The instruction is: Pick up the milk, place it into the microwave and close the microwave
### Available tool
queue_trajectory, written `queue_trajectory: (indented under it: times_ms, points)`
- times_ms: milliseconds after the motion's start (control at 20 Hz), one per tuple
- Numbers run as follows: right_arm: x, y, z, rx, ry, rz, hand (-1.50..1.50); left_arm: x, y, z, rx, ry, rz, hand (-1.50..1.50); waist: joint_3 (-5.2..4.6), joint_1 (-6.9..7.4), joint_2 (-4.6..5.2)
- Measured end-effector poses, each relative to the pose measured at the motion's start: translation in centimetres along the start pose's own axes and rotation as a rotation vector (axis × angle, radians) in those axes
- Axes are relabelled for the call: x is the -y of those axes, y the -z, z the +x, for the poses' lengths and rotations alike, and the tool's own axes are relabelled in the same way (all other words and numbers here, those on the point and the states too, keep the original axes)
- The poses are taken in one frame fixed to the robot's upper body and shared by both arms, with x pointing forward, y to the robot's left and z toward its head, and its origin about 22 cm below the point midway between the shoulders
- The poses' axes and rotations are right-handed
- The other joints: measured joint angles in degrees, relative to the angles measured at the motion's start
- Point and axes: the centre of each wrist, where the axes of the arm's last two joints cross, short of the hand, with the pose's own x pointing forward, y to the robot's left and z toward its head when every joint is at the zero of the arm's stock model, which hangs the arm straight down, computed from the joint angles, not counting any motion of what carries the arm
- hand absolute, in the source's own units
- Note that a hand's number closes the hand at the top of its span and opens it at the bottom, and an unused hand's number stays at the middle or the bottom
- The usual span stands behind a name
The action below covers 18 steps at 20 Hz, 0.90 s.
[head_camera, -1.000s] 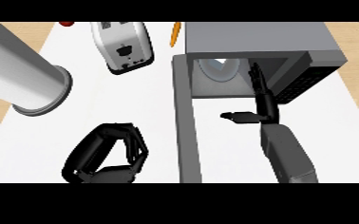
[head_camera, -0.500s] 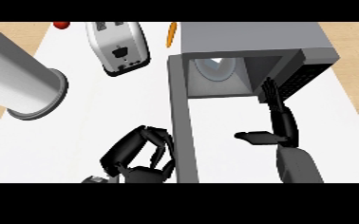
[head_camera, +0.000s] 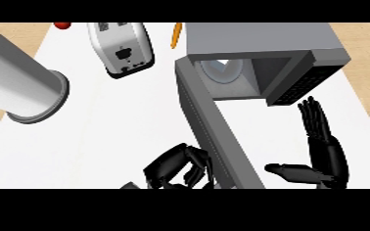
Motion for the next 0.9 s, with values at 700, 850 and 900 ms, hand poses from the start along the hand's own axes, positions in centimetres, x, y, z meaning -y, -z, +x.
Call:
queue_trajectory:
  times_ms: [700, 850, 900]
  points:
    - [3.0, -0.2, 8.1, 0.079, 0.103, 0.084, -1.50, 4.3, 5.1, 0.7, 0.004, 0.021, 0.180, 1.50, -0.03, -2.61, 0.93]
    - [3.5, 0.2, 9.1, 0.097, 0.127, 0.129, -1.50, 4.1, 5.9, 1.2, 0.024, 0.003, 0.237, 1.50, -0.05, -3.74, 1.16]
    - [3.5, 0.6, 9.5, 0.109, 0.133, 0.148, -1.50, 3.9, 6.2, 1.3, 0.035, -0.001, 0.255, 1.50, -0.08, -4.10, 1.29]
